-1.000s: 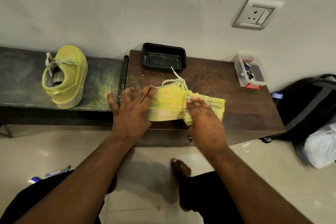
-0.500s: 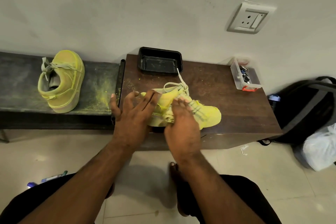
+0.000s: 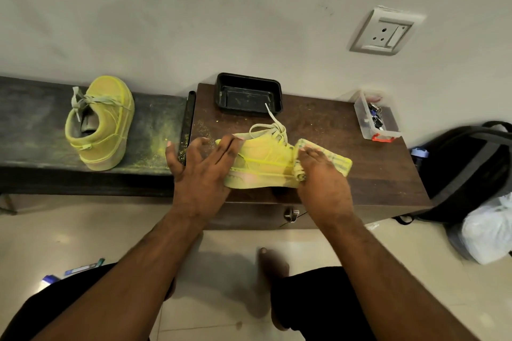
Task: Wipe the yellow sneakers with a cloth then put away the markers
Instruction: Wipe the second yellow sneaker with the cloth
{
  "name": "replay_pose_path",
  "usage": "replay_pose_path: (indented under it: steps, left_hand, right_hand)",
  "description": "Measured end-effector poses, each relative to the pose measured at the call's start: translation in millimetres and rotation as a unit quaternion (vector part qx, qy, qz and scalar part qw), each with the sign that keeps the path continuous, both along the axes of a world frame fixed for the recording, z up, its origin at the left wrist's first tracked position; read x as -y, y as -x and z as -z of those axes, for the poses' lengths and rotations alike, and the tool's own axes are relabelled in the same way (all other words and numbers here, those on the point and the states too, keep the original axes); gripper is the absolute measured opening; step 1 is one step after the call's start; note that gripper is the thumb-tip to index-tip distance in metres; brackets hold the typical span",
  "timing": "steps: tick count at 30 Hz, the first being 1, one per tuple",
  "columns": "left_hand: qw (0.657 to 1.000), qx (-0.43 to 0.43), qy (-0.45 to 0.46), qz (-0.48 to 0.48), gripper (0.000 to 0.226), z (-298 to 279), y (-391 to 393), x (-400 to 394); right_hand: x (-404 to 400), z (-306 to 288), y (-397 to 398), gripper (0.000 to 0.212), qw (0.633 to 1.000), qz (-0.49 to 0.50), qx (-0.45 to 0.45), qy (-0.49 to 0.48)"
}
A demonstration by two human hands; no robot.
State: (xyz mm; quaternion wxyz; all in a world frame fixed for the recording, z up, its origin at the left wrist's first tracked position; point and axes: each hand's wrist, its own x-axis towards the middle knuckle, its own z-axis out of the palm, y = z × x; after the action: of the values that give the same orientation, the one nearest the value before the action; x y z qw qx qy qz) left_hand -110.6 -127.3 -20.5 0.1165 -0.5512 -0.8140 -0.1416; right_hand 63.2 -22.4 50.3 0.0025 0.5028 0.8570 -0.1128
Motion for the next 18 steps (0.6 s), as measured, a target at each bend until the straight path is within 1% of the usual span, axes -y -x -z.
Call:
replay_pose_path:
  steps: [4, 5, 7, 10, 11, 13, 15, 18]
  left_hand:
    - [1.000, -0.010, 0.004, 0.005, 0.088, 3, -1, 0]
    - [1.000, -0.006, 0.003, 0.004, 0.089, 5, -1, -1]
    - [1.000, 0.008, 0.003, 0.001, 0.089, 7, 1, -2]
    - [1.000, 0.007, -0.011, 0.012, 0.087, 7, -2, -2]
    - [1.000, 0.005, -0.021, 0.016, 0.086, 7, -3, -2]
    - [0.999, -0.001, -0.034, 0.017, 0.085, 7, -5, -1]
    - [0.999, -0.008, -0.030, 0.012, 0.088, 8, -4, 0]
    - [1.000, -0.025, -0.013, 0.000, 0.088, 9, 2, 1]
  right_hand:
    - [-17, -1, -41, 0.038, 0.992, 0.124, 0.008, 0.013]
    - [-18, -3, -47, 0.038, 0.989, 0.145, 0.000, 0.013]
    - [-11, -4, -50, 0.048, 0.988, 0.146, -0.051, -0.007]
    - [10, -7, -27, 0.064, 0.987, 0.065, -0.141, -0.033]
    - [15, -9, -16, 0.068, 0.988, 0.025, -0.151, -0.028]
    - [22, -11, 8, 0.073, 0.989, -0.065, -0.127, -0.026]
    - [23, -7, 26, 0.074, 0.988, -0.133, -0.074, -0.031]
    - [16, 9, 23, 0.075, 0.987, -0.157, -0.009, -0.030]
